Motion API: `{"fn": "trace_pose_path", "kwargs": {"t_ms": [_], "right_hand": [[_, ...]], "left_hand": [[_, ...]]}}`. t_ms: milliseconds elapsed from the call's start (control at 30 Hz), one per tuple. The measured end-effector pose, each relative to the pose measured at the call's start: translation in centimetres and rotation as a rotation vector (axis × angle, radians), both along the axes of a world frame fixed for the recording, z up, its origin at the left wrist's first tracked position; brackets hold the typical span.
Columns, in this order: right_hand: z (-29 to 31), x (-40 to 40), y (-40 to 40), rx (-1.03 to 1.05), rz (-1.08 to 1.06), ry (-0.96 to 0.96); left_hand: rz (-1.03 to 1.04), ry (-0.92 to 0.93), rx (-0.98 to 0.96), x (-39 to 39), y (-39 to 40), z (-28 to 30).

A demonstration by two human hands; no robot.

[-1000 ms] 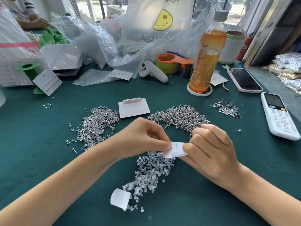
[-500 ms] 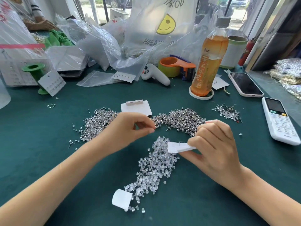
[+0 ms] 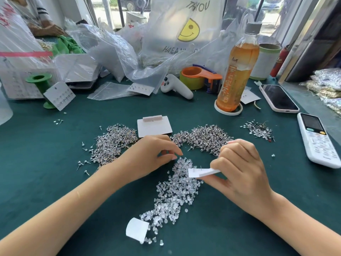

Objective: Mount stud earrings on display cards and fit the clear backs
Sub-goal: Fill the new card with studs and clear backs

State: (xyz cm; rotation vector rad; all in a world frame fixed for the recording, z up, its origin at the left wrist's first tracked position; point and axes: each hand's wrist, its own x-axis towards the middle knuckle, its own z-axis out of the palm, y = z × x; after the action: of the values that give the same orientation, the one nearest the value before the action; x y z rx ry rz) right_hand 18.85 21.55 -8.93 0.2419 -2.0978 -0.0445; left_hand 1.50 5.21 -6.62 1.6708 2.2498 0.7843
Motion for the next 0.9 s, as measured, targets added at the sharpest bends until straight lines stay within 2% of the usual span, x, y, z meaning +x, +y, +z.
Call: {"fn": "trace_pose_path", "kwargs": {"t_ms": [533, 900], "right_hand": [[-0.03, -0.18, 0.11, -0.009, 0.018, -0.031], [-0.14, -0.17, 0.23, -0.008, 0.022, -0.037]], "left_hand": [[-0.025, 0.026, 0.047, 0.14, 0.5, -0.28], [-0.011, -0.041, 0.122, 0.44, 0.53, -0.39]]}}
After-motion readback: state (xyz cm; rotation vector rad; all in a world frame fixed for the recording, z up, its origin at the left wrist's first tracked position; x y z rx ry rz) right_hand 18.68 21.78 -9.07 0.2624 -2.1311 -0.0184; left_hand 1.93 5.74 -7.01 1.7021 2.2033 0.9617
